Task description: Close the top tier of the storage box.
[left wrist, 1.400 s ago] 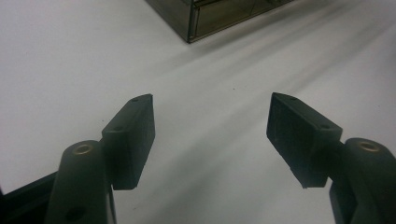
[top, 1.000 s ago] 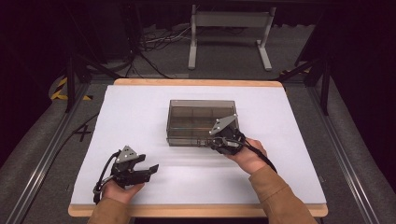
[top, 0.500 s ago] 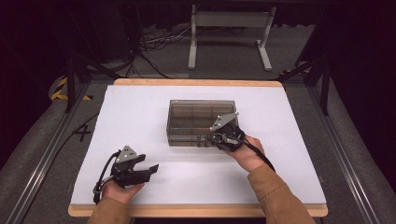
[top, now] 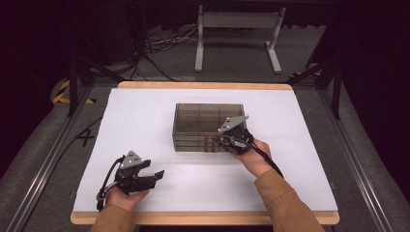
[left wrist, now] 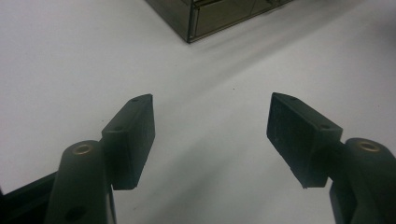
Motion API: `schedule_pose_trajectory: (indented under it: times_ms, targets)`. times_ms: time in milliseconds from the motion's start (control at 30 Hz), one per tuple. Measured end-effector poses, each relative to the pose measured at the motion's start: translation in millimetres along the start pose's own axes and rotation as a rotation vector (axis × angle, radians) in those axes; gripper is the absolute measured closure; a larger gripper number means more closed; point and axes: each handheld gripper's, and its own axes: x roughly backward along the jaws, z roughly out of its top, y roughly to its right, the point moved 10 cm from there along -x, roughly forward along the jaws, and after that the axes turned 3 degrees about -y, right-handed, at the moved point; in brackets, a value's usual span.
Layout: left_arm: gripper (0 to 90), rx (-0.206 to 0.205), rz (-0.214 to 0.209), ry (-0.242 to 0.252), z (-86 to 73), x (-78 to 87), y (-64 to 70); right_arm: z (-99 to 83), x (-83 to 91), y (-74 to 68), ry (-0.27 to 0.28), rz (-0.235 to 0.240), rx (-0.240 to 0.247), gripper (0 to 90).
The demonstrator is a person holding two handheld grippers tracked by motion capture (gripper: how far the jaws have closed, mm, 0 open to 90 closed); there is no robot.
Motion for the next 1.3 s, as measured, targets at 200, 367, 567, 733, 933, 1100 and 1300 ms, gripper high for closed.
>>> schedule_pose_trajectory:
  times_ms: [200, 367, 567, 733, 933, 1100, 1300]
  targets:
    - [33.1, 0.001, 0.000, 0.001, 0.0, 0.0, 0.0, 0.4, -2.3, 0.4, 0.006, -0.010, 0.001, 89.8]
    - [33.1, 0.000, -0.002, -0.002, -0.1, 0.2, -0.1, 0.0, -2.4, 0.2, 0.009, -0.008, -0.007, 89.8]
    - [33.1, 0.003, -0.005, -0.001, 0.1, -0.4, 0.2, -2.9, 1.1, -5.1, -0.008, 0.020, 0.004, 89.6]
    - [33.1, 0.003, -0.001, 0.000, 0.1, -0.6, 0.2, -2.6, 9.9, -9.7, 0.013, 0.044, 0.004, 82.7]
    - [33.1, 0.004, -0.001, -0.001, 0.0, -0.7, 0.2, -4.2, 27.3, -16.0, 0.059, 0.083, 0.011, 67.6]
    - [33.1, 0.005, 0.000, -0.001, -0.1, -0.5, 0.3, -8.8, 39.3, -16.6, 0.090, 0.094, 0.016, 61.3]
    - [33.1, 0.003, 0.000, -0.002, -0.1, 0.0, -0.2, -18.7, 49.1, -14.6, 0.111, 0.110, 0.011, 49.7]
